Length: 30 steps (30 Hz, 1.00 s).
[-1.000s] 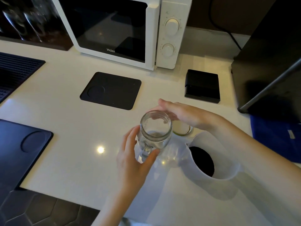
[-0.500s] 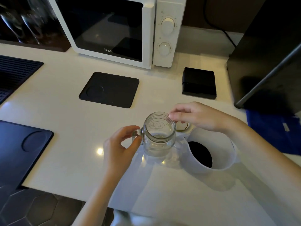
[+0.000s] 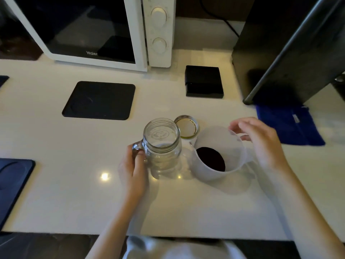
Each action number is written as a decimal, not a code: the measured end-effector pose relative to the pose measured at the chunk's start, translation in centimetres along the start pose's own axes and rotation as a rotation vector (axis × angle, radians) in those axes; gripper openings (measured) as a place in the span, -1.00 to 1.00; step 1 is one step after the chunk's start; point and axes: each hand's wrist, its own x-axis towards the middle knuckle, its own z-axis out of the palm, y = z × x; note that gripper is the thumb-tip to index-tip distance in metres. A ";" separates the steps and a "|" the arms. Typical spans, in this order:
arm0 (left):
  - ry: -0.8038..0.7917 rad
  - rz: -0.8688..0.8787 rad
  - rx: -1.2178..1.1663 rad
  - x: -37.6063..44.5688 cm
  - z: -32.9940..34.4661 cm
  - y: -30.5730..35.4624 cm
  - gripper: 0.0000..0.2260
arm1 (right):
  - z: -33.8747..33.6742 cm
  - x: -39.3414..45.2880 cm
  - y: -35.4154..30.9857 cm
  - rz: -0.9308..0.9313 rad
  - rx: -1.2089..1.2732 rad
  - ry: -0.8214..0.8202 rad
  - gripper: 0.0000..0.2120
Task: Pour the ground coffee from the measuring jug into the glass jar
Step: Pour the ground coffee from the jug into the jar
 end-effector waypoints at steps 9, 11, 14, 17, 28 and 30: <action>-0.011 -0.036 -0.012 0.2 0.0 -0.2 -0.85 | 2.0 -3.6 2.9 0.124 0.169 0.234 -0.66; -0.011 -0.035 -0.010 0.2 0.0 -0.3 -0.84 | 2.3 -3.8 2.9 0.164 0.231 0.295 -0.59; -0.018 -0.032 -0.018 0.2 -0.1 -0.6 -0.83 | 2.7 -3.9 2.9 0.190 0.282 0.341 -0.58; -0.024 -0.037 -0.023 0.3 -0.1 -0.6 -0.84 | 3.3 -3.9 2.9 0.215 0.433 0.397 -0.57; -0.020 0.076 -0.213 1.0 -1.0 0.7 -0.72 | 4.0 -1.9 1.5 0.237 0.554 0.425 -0.57; -0.040 0.110 -0.206 1.5 -1.1 1.4 -0.74 | 3.9 -1.5 1.4 0.234 0.567 0.410 -0.63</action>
